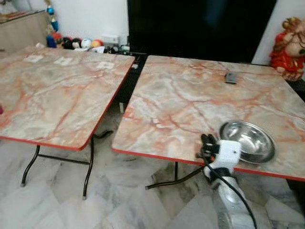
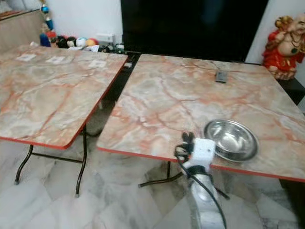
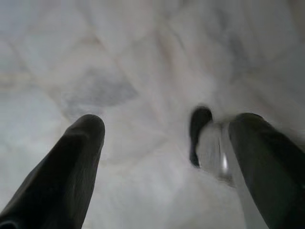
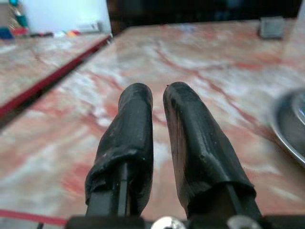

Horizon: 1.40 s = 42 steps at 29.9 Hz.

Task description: Setting the table

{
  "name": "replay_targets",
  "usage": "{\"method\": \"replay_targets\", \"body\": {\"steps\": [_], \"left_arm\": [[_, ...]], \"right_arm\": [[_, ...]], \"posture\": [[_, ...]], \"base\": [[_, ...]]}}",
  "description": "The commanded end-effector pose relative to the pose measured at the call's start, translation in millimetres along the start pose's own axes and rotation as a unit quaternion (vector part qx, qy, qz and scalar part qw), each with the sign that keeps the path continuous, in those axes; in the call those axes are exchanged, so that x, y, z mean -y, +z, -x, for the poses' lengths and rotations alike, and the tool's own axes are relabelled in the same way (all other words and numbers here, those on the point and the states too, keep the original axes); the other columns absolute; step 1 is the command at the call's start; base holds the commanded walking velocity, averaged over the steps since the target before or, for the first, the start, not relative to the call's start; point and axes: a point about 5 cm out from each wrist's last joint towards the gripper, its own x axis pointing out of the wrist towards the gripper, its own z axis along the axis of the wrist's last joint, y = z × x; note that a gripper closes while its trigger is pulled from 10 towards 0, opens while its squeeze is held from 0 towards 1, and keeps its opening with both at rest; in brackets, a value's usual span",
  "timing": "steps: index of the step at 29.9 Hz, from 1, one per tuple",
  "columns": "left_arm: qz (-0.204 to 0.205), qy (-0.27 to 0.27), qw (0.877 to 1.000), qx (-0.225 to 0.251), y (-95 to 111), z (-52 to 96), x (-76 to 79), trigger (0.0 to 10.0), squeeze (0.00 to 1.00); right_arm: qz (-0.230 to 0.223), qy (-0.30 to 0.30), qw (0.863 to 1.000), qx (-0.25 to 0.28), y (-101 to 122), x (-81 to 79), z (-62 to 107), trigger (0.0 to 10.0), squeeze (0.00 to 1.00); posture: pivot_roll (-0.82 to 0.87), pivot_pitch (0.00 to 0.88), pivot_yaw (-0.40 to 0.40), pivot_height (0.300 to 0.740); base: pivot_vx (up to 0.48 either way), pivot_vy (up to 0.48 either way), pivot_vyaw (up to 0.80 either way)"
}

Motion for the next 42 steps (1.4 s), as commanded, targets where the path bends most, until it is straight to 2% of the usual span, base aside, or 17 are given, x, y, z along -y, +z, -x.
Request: {"method": "replay_targets", "body": {"steps": [1,17,27,31,42], "left_arm": [[0.012,-0.002,1.000,-0.010,-5,1.0,4.4,10.0,0.00],[0.021,0.010,1.000,-0.007,-2,0.1,-0.7,10.0,0.00],[0.025,0.003,1.000,-0.010,-2,0.0,2.3,10.0,0.00],[0.023,-0.002,1.000,-0.011,-3,0.2,2.7,10.0,0.00],[0.023,-0.008,1.000,-0.010,-4,0.5,3.2,10.0,0.00]], "right_arm": [[0.003,-0.014,1.000,0.003,5,8.3,-0.8,10.0,0.00],[0.005,-0.024,1.000,-0.004,5,9.8,-3.2,10.0,0.00],[0.005,-0.022,1.000,-0.004,5,6.2,-7.2,10.0,0.00],[0.016,0.003,1.000,-0.005,4,-1.0,-5.1,10.0,0.00],[0.016,-0.018,1.000,-0.004,6,5.5,-7.1,10.0,0.00]], "posture": [[0.01,0.000,-0.051,0.740],[0.03,0.000,-0.041,0.740],[0.03,0.000,-0.034,0.740],[0.00,0.000,-0.022,0.740],[0.01,0.000,-0.028,0.740]], "base": [[0.000,0.480,0.00],[0.000,0.480,0.00],[0.000,0.480,0.00],[0.000,0.480,0.00],[0.000,0.480,0.00]]}}
